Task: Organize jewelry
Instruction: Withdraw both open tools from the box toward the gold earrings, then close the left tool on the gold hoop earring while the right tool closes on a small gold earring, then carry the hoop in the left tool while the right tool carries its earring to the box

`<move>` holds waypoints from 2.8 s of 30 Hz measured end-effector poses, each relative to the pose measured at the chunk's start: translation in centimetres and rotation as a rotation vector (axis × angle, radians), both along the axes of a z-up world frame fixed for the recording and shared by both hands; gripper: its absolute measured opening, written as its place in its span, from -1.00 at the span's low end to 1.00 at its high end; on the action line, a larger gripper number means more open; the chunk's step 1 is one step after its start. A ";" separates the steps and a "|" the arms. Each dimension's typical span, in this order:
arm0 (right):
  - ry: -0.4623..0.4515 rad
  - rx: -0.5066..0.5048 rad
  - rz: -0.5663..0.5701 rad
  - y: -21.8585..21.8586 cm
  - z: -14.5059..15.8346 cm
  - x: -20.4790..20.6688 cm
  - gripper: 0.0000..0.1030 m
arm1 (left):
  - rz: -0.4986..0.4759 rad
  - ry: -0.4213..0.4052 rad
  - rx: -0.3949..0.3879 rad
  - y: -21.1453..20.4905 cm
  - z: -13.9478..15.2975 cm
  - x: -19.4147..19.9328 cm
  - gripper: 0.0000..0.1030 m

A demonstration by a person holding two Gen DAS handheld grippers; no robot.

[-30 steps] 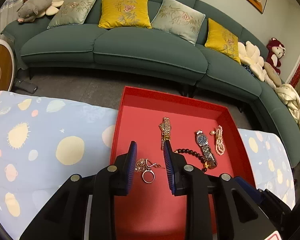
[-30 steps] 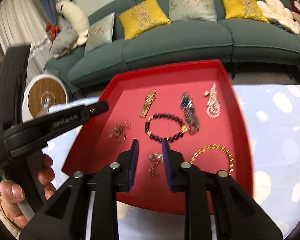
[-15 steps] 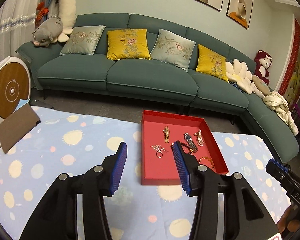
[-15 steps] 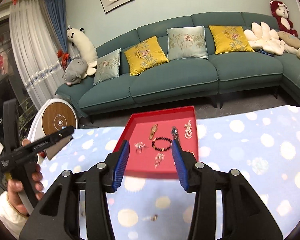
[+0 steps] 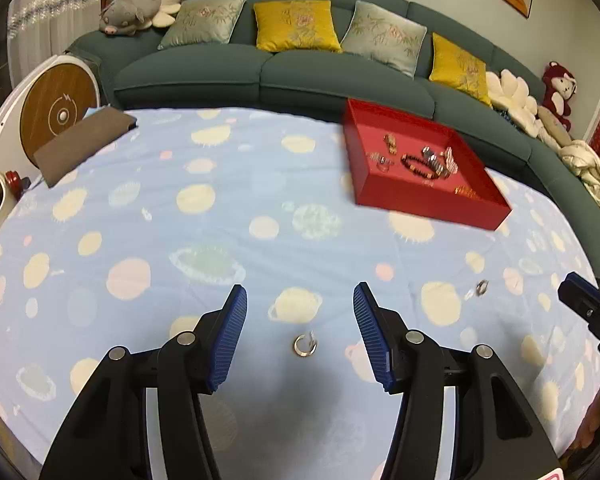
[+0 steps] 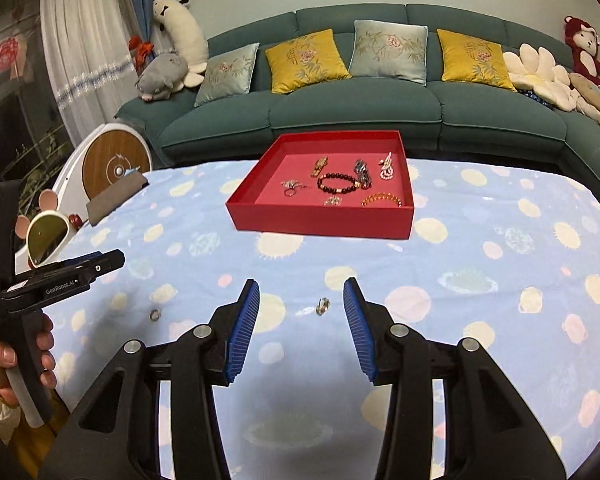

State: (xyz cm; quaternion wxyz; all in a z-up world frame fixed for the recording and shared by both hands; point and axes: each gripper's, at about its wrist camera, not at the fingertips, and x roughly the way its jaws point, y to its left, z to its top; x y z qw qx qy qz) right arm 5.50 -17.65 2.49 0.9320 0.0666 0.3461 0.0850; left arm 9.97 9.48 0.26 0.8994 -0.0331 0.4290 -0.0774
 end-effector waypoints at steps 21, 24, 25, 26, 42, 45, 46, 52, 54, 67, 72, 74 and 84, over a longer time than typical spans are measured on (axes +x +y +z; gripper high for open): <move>0.135 -0.068 -0.011 1.5 -6.3 4.8 -0.18 | -0.097 0.052 0.083 -2.1 -5.8 0.1 -0.66; 0.153 -0.055 -0.017 1.3 -7.0 5.7 -0.18 | -0.094 0.057 0.057 -1.7 -5.8 0.2 -0.70; 0.159 -0.051 -0.022 1.2 -7.2 5.9 -0.18 | -0.095 0.058 0.049 -1.6 -5.7 0.3 -0.70; 0.162 -0.050 -0.025 1.2 -7.4 6.0 -0.18 | -0.094 0.060 0.039 -1.5 -5.7 0.3 -0.70; 0.186 -0.085 -0.008 2.5 -8.4 7.3 -0.91 | -0.112 0.069 -0.007 -1.0 -5.6 0.1 -0.72; 0.182 -0.082 -0.008 2.5 -8.2 7.2 -0.91 | -0.112 0.067 -0.007 -1.1 -5.5 0.1 -0.72; 0.180 -0.080 -0.008 2.5 -8.1 7.1 -0.91 | -0.112 0.066 -0.008 -1.1 -5.5 0.1 -0.72; 0.153 -0.062 -0.005 2.2 -7.1 6.7 -0.91 | -0.112 0.058 -0.021 -1.2 -5.0 0.0 -0.72; 0.138 -0.054 -0.004 2.1 -6.4 6.6 -0.91 | -0.113 0.051 -0.028 -1.5 -4.5 0.0 -0.72; -0.039 0.029 -0.018 0.1 1.4 5.6 -0.91 | -0.154 -0.107 -0.105 -5.2 3.3 1.2 -0.72; -0.085 0.041 -0.027 -0.7 3.5 5.5 -0.91 | -0.180 -0.187 -0.114 -7.2 7.1 1.9 -0.72; -0.098 0.045 -0.032 -1.0 4.1 5.7 -0.91 | -0.191 -0.218 -0.122 -8.1 8.6 2.5 -0.72; -0.118 0.081 -0.051 -3.2 6.6 11.8 -0.91 | -0.231 -0.235 -0.059 -12.8 10.4 10.9 -0.72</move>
